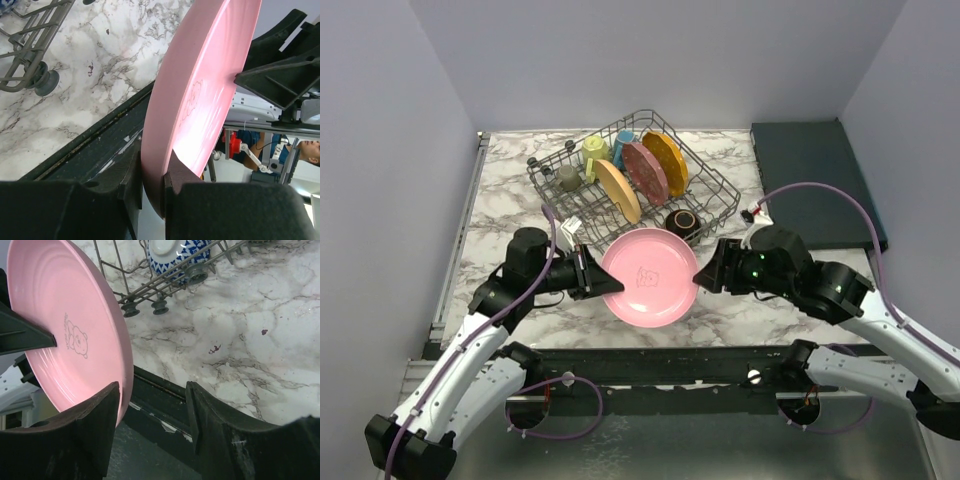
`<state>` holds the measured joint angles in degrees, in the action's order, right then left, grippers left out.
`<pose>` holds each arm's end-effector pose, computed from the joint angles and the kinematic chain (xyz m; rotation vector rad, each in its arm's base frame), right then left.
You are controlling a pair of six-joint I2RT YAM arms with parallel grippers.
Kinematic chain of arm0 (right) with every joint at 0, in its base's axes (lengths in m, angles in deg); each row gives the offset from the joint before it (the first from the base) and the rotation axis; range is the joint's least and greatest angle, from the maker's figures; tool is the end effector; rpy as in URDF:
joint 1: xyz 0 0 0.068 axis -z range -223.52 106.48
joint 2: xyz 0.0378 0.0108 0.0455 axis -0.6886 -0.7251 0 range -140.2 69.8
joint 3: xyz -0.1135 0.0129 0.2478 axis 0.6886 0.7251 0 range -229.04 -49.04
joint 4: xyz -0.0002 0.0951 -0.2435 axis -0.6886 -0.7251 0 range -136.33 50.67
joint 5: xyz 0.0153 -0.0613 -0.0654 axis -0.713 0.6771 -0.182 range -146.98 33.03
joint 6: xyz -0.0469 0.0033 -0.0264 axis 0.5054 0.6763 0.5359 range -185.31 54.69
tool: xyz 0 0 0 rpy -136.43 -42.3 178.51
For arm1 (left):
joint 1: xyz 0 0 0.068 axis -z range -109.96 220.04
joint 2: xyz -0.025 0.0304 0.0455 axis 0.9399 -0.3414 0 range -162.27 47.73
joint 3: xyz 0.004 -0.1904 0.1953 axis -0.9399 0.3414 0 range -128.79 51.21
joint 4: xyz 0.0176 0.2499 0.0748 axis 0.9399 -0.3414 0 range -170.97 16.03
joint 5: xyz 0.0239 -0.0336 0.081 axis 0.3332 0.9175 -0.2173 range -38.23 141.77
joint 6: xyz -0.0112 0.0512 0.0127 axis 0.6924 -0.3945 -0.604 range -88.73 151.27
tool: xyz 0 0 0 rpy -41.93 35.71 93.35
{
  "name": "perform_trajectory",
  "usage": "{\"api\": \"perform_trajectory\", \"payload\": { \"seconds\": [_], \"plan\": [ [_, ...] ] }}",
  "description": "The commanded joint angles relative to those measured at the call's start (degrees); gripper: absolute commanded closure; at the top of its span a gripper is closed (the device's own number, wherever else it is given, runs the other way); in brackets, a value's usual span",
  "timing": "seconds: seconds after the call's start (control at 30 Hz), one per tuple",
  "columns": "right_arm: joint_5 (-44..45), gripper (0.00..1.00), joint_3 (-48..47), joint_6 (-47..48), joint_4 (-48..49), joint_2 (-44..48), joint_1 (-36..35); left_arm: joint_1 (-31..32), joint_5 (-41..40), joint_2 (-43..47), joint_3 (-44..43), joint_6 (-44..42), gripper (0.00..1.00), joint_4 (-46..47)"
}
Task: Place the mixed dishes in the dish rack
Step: Pick up the plate at the center of the board.
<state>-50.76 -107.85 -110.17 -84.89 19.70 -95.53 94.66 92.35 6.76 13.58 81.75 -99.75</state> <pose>0.1085 0.1325 0.3468 -0.0822 2.3322 0.7890 0.1331 -0.0865 0.2830 -0.0272 2.3199 -1.4764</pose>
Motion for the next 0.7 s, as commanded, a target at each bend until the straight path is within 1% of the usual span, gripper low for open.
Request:
{"api": "perform_trajectory", "payload": {
  "seconds": [0.0, 0.07, 0.23, 0.3, 0.43, 0.53, 0.67],
  "plan": [
    [-5.23, 0.38, 4.54, -2.07, 7.91, 3.62, 0.15, 0.25, 2.62, 1.9, 1.01, 1.91, 1.0, 4.05],
    [-8.29, 0.37, 6.42, -2.77, 11.76, 5.96, 0.15, 0.26, 3.32, 2.42, 1.11, 2.39, 1.0, 4.57],
    [-9.34, 0.36, 10.0, -5.05, 18.78, 9.72, 0.15, 0.23, 5.98, 2.73, 1.57, 4.04, 1.0, 6.49],
    [-9.61, 0.36, 10.65, -5.26, 20.86, 9.41, 0.15, 0.25, 6.66, 2.85, 1.83, 4.37, 1.0, 7.01],
    [-8.51, 0.35, 9.78, -5.66, 21.44, 6.87, 0.15, 0.25, 7.9, 3.25, 2.24, 5.09, 1.0, 8.24],
    [-8.99, 0.35, 10.02, -5.91, 24.56, 5.97, 0.15, 0.25, 8.76, 3.65, 1.91, 5.5, 1.0, 9.01],
    [-10.15, 0.37, 9.96, -6.29, 27.03, 5.0, 0.15, 0.25, 9.32, 3.85, 1.32, 5.6, 1.0, 9.32]
  ]
}}
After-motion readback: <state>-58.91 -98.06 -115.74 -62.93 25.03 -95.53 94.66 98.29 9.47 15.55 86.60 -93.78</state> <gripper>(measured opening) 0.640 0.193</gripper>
